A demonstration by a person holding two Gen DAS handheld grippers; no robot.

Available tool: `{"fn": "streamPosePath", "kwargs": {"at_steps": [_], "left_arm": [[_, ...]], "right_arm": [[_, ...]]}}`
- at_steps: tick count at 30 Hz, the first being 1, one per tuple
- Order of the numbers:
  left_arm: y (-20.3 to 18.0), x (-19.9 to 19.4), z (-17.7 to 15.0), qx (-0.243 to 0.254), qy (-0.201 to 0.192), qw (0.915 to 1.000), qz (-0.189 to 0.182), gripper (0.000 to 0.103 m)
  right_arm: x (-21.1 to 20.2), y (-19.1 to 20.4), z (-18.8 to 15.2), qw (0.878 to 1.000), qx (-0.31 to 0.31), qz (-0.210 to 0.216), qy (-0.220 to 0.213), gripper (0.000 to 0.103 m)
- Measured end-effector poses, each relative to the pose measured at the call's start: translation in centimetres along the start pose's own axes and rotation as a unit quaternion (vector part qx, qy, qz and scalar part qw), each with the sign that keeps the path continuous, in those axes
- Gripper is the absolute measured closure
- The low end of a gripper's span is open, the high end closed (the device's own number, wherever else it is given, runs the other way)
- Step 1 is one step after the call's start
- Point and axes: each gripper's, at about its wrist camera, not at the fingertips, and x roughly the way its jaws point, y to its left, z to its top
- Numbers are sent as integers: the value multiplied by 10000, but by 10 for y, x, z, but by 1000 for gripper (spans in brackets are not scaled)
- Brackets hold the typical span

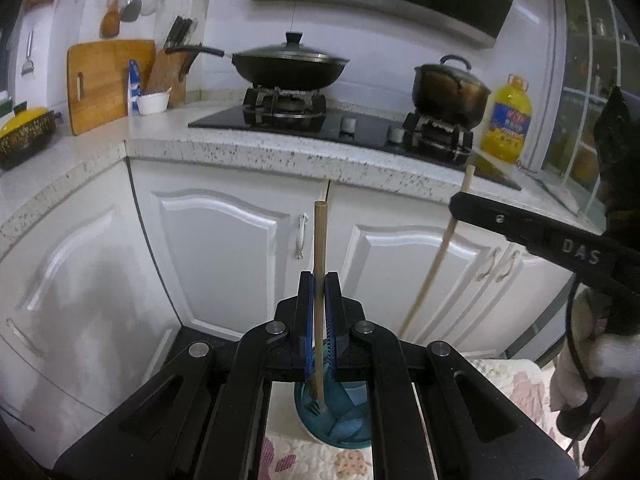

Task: Organize utensils
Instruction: 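Lower the left tool's chopstick into the holder while the right tool lowers its chopstick and both open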

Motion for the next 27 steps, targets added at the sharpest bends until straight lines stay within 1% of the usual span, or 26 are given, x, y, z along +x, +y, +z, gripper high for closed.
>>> {"fn": "streamPosePath", "kwargs": {"at_steps": [2,7,16,19,21,24,26,27], "left_arm": [[0,10,-6,26,78,9999,71,99],[1,29,-20,60,299,9995,115,99],[1,48,-35,-9,544,9983,189,99],[3,52,-40,-84,639,9977,208,99],[4,53,-42,-123,682,9974,185,99],[3,52,-44,-143,703,9972,201,99],[2,52,-46,-153,735,9970,191,97],[2,51,-47,-163,748,9969,179,93]], "right_arm": [[11,-4,-5,10000,12,-21,69,98],[37,-13,-25,9991,96,60,408,98],[64,-20,-52,9956,183,110,911,98],[67,-28,-60,9939,382,177,1024,98],[65,-35,-63,9924,562,216,1071,94],[59,-36,-67,9924,556,195,1081,91],[55,-36,-71,9921,566,199,1102,84],[53,-36,-73,9920,577,190,1107,78]]}}
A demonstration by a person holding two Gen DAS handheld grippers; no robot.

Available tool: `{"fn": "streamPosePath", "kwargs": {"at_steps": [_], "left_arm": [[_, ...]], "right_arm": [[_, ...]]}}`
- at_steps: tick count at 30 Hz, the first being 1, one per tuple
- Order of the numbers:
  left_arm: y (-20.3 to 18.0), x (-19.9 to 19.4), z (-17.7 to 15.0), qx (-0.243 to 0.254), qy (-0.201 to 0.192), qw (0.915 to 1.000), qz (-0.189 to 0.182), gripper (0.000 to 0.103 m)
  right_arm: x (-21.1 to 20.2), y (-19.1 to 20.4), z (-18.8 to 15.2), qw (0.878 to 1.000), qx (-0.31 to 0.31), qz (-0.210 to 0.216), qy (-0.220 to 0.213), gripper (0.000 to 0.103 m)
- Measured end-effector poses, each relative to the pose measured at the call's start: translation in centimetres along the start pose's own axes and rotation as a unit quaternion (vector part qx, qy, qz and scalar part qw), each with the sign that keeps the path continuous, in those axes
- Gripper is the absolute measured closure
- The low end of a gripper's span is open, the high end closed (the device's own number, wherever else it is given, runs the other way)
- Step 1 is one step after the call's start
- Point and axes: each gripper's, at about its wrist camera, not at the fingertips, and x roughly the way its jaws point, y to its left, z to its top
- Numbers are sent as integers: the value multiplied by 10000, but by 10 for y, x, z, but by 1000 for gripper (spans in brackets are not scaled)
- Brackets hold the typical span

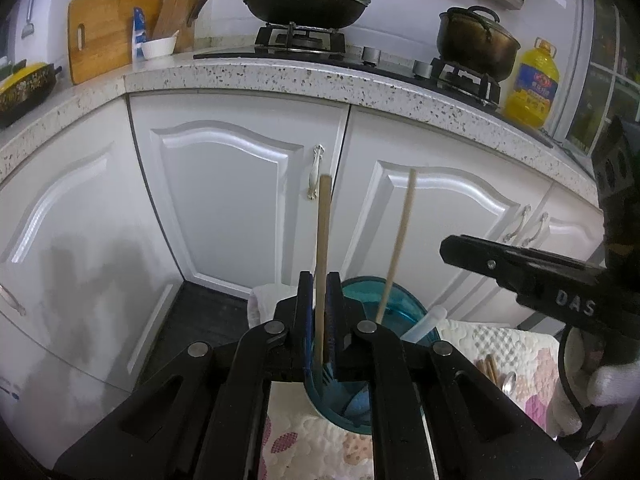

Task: Organize utensils
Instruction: 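Lower the left tool's chopstick into the holder while the right tool lowers its chopstick and both open, then move both open tools back over the utensils on the quilt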

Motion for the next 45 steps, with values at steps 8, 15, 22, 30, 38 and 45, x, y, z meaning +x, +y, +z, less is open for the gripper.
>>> {"fn": "streamPosePath", "kwargs": {"at_steps": [8,15,22,30,38,45], "left_arm": [[-4,-10,-10,-7,-9,10000,-1,67],[-11,-20,-20,52,-40,9999,84,65],[-21,-35,-31,152,-134,9997,128,65],[-36,-51,-46,215,-177,9996,70,65],[-49,-61,-64,222,-118,9997,12,65],[-59,-67,-76,271,-85,9996,-46,65]], "right_arm": [[-10,-5,-21,9999,141,-64,70,76],[-22,5,-34,9998,56,-174,49,68],[-39,10,-49,9996,104,-264,11,67],[-64,19,-67,9991,51,-404,-116,65],[-83,20,-88,9983,97,-554,-163,63],[-100,14,-108,9972,181,-709,-167,63]]}}
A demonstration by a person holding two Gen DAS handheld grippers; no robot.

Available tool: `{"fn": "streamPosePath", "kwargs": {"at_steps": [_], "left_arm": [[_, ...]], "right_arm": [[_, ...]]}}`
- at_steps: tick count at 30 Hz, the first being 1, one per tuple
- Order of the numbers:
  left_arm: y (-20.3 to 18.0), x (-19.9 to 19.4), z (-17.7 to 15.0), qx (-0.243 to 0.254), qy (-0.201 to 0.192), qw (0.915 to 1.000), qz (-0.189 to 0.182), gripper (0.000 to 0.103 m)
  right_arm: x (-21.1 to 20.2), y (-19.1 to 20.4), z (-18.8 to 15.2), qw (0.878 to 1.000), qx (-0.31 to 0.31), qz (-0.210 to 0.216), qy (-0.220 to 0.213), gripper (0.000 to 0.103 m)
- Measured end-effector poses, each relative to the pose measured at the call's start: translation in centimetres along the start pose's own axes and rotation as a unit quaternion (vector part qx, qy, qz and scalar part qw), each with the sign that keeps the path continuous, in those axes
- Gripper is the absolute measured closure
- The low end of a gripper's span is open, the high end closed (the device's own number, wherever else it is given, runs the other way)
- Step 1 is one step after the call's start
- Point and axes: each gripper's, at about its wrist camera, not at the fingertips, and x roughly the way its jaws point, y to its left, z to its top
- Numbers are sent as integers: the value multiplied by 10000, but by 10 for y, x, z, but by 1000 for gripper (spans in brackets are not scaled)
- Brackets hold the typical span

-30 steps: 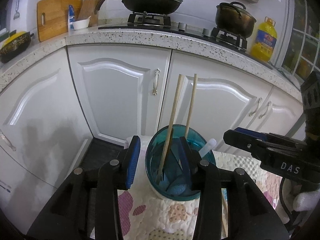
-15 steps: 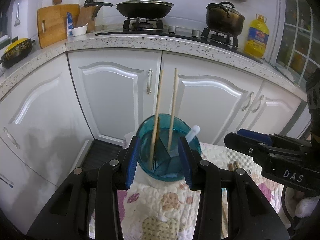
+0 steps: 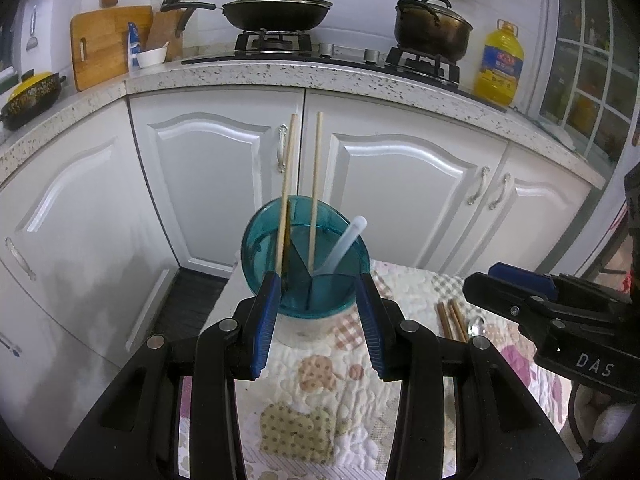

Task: Organize utensils
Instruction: 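Move both open tools back over the utensils on the quilt, then close the left tool on a chopstick while the right tool grasps the wooden-handled fork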

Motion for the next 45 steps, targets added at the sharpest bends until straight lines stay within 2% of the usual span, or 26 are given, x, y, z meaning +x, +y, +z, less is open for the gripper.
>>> {"fn": "streamPosePath", "kwargs": {"at_steps": [13,21,28,33,37,40,45], "left_arm": [[-22,-5,-18,99,124,9998,-156,65],[-33,-5,-24,194,199,9994,-217,64],[-36,1,-32,198,342,9987,-326,54],[-38,12,-39,154,527,9975,-451,51],[-40,21,-47,137,700,9960,-545,51],[-42,30,-53,120,851,9945,-606,51],[-46,45,-63,119,1045,9919,-709,51]], "right_arm": [[-25,-17,-32,9996,119,-249,33,62],[-39,-41,-48,9985,353,-422,43,59],[-45,-80,-72,9950,657,-726,176,55],[-38,-113,-96,9897,982,-949,430,55],[-32,-128,-107,9878,1144,-913,541,55],[-24,-132,-108,9881,1222,-721,596,56],[-3,-125,-101,9900,1091,-543,716,61]]}}
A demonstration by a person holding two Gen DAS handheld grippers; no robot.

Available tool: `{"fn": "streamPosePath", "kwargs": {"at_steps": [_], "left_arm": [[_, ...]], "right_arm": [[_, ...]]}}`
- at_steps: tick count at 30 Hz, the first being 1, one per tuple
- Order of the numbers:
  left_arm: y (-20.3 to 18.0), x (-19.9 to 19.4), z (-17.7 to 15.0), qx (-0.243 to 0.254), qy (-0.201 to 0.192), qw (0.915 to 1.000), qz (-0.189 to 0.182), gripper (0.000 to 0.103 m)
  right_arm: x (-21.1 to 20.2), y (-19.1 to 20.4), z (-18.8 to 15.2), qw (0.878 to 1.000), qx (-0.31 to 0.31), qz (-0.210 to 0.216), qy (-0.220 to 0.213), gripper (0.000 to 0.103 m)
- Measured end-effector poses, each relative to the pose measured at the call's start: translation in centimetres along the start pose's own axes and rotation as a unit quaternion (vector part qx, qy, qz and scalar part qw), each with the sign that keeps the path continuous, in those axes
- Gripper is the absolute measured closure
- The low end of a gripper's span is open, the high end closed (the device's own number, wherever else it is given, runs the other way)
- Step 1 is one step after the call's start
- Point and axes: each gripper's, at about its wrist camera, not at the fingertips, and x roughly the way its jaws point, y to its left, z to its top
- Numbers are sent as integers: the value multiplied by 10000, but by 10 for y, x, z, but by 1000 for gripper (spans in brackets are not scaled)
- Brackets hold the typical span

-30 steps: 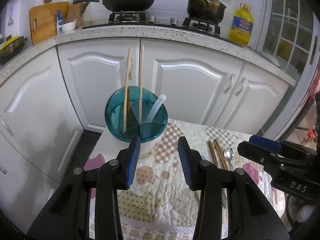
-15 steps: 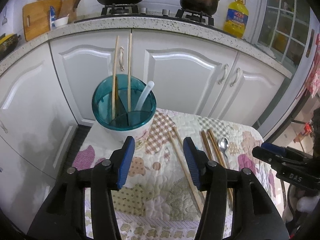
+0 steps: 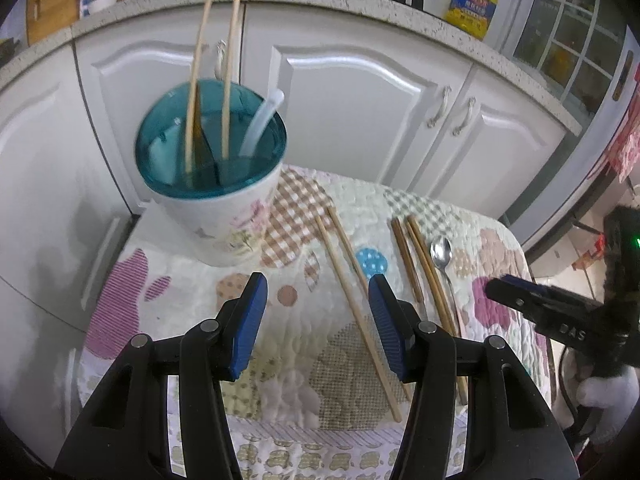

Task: Organize utensils
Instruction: 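Close the left tool on a chopstick while the right tool grasps the wooden-handled fork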

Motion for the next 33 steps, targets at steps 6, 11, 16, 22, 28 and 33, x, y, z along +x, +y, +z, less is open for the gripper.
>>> {"fn": "streamPosePath", "kwargs": {"at_steps": [6,11,16,22,28,33], "left_arm": [[1,16,-1,-15,144,9999,12,51],[-1,32,-1,-19,275,9996,28,51],[-5,47,0,23,366,9992,126,51],[1,74,4,-231,582,9980,25,51],[-3,102,7,-404,695,9968,-31,52],[-5,123,9,-471,812,9955,98,59]], "right_arm": [[31,11,10,9996,-143,115,226,63],[54,14,20,9990,-188,115,394,63],[75,8,33,9988,-62,142,460,64],[97,4,46,9984,-95,-32,553,67],[118,4,54,9976,-123,-69,676,72],[127,6,64,9977,-214,-154,631,83]]}}
